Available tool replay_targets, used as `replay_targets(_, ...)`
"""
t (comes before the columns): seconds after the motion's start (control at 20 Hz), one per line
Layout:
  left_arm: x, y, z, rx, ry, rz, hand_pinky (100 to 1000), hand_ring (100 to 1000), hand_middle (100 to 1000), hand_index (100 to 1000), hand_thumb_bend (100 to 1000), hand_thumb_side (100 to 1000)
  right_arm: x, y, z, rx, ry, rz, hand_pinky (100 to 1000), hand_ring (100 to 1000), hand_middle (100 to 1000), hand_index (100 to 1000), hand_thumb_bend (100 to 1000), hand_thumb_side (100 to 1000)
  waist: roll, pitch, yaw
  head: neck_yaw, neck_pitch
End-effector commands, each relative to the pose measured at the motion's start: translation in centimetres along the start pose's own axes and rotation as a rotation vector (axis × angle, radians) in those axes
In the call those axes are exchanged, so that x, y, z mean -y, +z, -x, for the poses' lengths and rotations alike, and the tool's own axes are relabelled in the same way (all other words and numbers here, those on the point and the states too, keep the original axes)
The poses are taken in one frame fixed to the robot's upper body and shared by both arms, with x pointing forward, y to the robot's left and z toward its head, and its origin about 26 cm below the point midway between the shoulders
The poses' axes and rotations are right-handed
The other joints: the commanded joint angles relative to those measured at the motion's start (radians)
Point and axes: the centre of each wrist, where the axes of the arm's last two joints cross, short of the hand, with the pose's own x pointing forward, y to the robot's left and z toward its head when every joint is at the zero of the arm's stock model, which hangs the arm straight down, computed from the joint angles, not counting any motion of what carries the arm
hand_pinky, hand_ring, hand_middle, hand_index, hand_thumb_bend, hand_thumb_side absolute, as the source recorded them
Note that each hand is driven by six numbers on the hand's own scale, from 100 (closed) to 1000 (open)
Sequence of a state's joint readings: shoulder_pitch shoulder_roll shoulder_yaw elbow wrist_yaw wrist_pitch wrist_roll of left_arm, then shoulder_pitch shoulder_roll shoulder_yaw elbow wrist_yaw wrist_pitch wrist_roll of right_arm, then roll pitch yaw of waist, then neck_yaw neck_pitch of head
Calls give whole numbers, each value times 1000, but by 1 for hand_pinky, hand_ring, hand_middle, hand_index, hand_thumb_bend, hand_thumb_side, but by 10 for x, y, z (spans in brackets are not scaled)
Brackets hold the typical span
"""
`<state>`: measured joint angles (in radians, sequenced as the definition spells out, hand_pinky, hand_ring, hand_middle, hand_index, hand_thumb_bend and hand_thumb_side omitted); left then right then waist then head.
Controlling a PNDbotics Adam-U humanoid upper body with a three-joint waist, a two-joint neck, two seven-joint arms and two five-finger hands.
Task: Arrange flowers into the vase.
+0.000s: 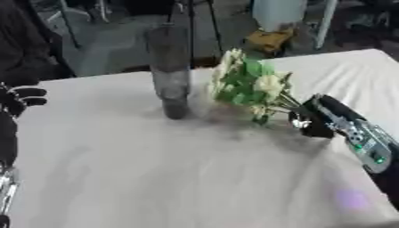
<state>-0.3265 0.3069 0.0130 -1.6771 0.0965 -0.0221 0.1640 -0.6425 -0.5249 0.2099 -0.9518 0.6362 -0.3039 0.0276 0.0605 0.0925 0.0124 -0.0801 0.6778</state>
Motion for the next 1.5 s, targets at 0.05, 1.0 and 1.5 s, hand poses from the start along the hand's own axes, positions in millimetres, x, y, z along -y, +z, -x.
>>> replay_targets(0.05,-2,-5,-7,26,-9,3,623,613,620,724,427,960,31,-5,-7,29,31,89,100,100,100,313,100,784,2,-4,-1,1,3)
replay_targets(1.0,0,-5,-7,25,-15,18,621,613,617,723,427,958,141,-18,-71,210,-153,523,100,100,100,198,100,819,-12,-20,12,-16,-32)
replay_targets(1.5,8,-10,-12,44,-4,57,620,612,617,723,425,955,179,-32,-86,251,-200,655,100,100,100,195,100,798,-17,-31,55,-46,-68)
